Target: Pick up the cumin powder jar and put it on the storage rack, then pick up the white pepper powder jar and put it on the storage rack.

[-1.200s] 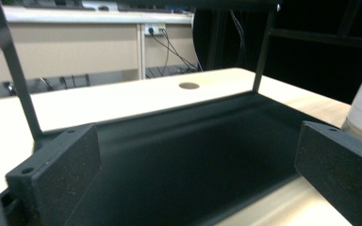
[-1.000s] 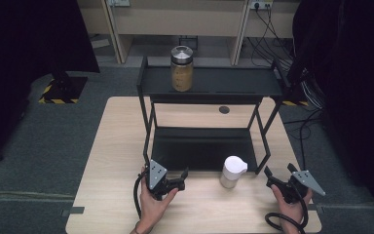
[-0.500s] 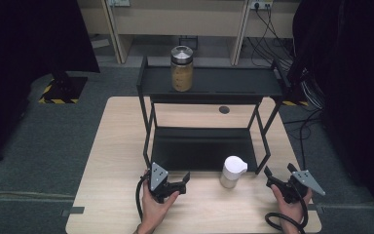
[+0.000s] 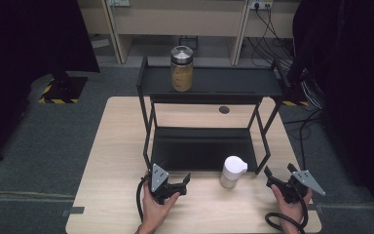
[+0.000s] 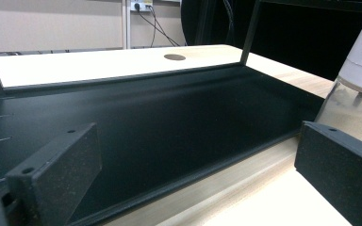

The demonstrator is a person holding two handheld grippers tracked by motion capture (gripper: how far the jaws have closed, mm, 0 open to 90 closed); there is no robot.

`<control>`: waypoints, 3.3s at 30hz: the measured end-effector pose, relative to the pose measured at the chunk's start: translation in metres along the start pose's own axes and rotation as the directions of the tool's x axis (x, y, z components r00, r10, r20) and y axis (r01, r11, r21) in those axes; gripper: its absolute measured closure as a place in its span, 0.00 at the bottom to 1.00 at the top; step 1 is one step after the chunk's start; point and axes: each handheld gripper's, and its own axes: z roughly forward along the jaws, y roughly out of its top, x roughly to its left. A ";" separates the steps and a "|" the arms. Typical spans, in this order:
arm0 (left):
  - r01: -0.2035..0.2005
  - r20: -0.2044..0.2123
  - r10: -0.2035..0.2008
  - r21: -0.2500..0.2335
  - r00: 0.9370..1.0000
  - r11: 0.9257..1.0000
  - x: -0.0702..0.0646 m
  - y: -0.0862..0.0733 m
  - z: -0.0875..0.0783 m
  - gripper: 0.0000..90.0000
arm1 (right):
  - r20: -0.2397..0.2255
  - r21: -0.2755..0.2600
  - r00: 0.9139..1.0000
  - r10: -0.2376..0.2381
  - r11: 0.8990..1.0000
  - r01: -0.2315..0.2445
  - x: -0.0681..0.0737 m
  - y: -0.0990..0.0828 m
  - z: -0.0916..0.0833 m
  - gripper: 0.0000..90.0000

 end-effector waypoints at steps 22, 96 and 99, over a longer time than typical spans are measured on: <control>0.003 0.006 -0.003 0.002 1.000 1.000 0.001 0.000 0.000 0.01 | 0.001 -0.001 1.000 0.003 1.000 -0.003 0.000 0.000 0.000 0.05; -0.002 0.009 0.002 0.006 1.000 1.000 0.001 0.001 0.003 0.01 | -0.353 -0.190 0.922 -0.162 0.977 0.099 0.047 0.019 -0.006 0.03; -0.003 0.010 0.003 0.006 1.000 1.000 0.001 0.001 0.003 0.01 | -0.354 -0.178 0.919 -0.175 0.977 0.118 0.049 0.018 -0.003 0.03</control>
